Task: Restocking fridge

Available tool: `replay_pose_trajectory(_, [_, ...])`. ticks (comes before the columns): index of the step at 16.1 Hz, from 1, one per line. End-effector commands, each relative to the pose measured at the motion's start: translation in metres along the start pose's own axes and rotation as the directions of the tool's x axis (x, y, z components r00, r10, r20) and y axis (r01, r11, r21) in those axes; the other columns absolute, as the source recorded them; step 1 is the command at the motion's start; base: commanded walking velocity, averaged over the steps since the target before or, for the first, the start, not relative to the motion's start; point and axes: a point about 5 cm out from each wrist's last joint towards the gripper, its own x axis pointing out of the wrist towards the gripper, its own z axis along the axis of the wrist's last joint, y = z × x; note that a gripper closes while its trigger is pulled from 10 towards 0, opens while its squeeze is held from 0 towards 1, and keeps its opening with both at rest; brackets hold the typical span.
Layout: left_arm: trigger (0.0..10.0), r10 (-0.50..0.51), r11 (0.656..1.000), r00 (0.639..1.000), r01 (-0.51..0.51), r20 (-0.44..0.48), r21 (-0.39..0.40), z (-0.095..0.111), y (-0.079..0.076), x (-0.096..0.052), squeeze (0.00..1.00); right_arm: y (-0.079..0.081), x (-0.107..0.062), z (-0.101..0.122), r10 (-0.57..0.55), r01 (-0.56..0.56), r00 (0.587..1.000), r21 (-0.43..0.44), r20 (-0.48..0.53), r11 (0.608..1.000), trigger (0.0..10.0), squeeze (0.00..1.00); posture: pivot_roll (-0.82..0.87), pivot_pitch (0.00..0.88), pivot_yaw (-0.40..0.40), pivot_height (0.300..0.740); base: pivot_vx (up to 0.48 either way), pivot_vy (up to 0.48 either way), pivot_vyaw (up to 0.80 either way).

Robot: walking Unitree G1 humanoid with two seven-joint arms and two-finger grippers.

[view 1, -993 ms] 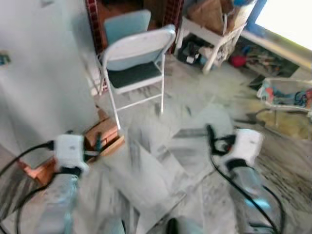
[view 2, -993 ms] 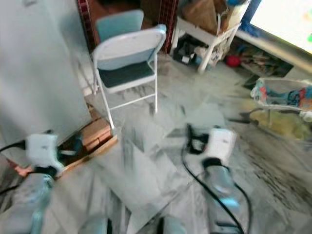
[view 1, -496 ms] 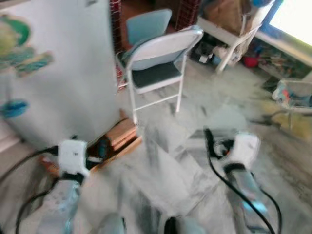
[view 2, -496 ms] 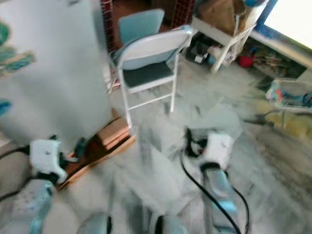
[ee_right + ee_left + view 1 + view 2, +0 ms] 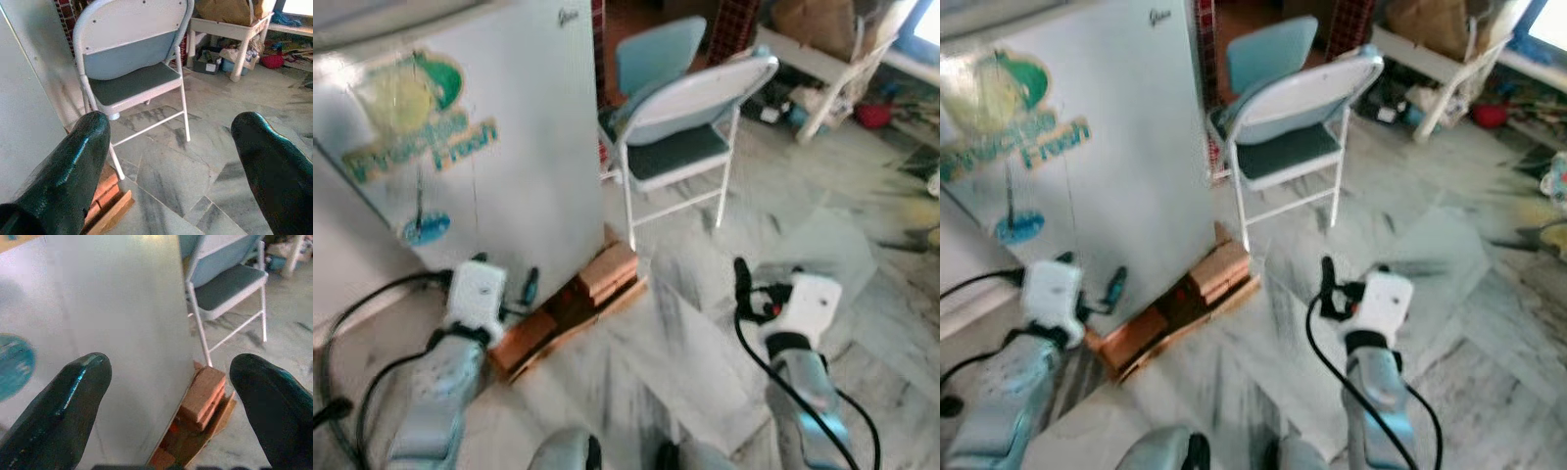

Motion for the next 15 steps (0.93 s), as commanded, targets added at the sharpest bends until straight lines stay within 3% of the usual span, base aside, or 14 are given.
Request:
replay_pose_trajectory(1, [10.0, -0.02, 1.0, 1.0, 0.02, -0.002, 0.004, 0.0, -0.006, 0.003, 0.0, -0.006, -0.002, 0.003, -0.032, 0.032, 0.999, -0.013, 0.016, 0.999, 10.0, 0.0, 0.06, 0.095, 0.045, 0.74, 0.0, 0.0, 0.0])
replay_pose_trajectory(3, [10.0, -0.049, 0.999, 0.999, 0.049, 0.008, -0.01, 0.009, -0.006, 0.002, 0.0, -0.009, -0.003, 0.016, -0.017, 0.018, 0.999, -0.037, 0.047, 0.999, 10.0, 0.0, 0.04, 0.123, 0.046, 0.74, 0.0, 0.0, 0.0])
replay_pose_trajectory(4, [10.0, -0.053, 0.998, 0.999, 0.052, -0.002, -0.018, 0.006, -0.007, 0.0, 0.0, -0.012, -0.004, 0.012, -0.011, 0.012, 0.999, -0.042, 0.035, 0.999, 10.0, 0.0, 0.06, 0.138, 0.028, 0.74, 0.0, 0.0, 0.0])
replay_pose_trajectory(5, [10.0, -0.043, 0.998, 0.999, 0.044, -0.024, 0.054, -0.007, -0.008, -0.008, 0.0, -0.019, -0.007, -0.006, -0.024, 0.022, 0.999, -0.077, -0.03, 0.997, 10.0, 0.0, 0.07, 0.132, 0.004, 0.74, 0.0, 0.0, 0.0])
replay_pose_trajectory(6, [10.0, 0.039, 0.999, 0.999, -0.039, -0.033, -0.023, -0.007, 0.001, -0.016, 0.0, -0.019, -0.007, -0.002, -0.018, 0.017, 0.999, -0.032, -0.034, 0.999, 10.0, 0.0, 0.09, 0.136, -0.004, 0.74, 0.0, 0.0, 0.0])
replay_pose_trajectory(8, [10.0, 0.101, 0.994, 0.994, -0.102, -0.042, -0.025, -0.008, 0.006, -0.027, 0.0, -0.013, -0.006, -0.006, 0.048, -0.051, 0.998, -0.076, -0.04, 0.996, 10.0, 0.0, 0.1, 0.126, -0.027, 0.74, 0.0, 0.0, 0.0])
replay_pose_trajectory(10, [10.0, 0.111, 0.994, 0.992, -0.112, -0.053, -0.015, -0.01, 0.005, -0.027, 0.0, -0.013, -0.002, -0.009, 0.009, -0.011, 0.998, -0.031, -0.064, 0.999, 10.0, 0.0, 0.12, 0.119, -0.044, 0.74, 0.0, 0.0, 0.0])
replay_pose_trajectory(12, [10.0, 0.116, 0.993, 0.992, -0.117, -0.041, -0.02, -0.007, 0.008, -0.023, 0.0, -0.004, 0.002, 0.0, 0.055, -0.056, 0.998, -0.055, -0.024, 0.997, 10.0, 0.0, 0.12, 0.13, -0.048, 0.74, 0.0, 0.0, 0.0])
replay_pose_trajectory(15, [10.0, 0.127, 0.992, 0.992, -0.127, -0.011, -0.019, 0.004, 0.011, -0.012, 0.0, -0.01, 0.005, 0.002, 0.032, -0.032, 0.999, -0.049, -0.014, 0.998, 10.0, 0.0, 0.11, 0.13, -0.035, 0.74, -0.169, 0.0, 0.0])
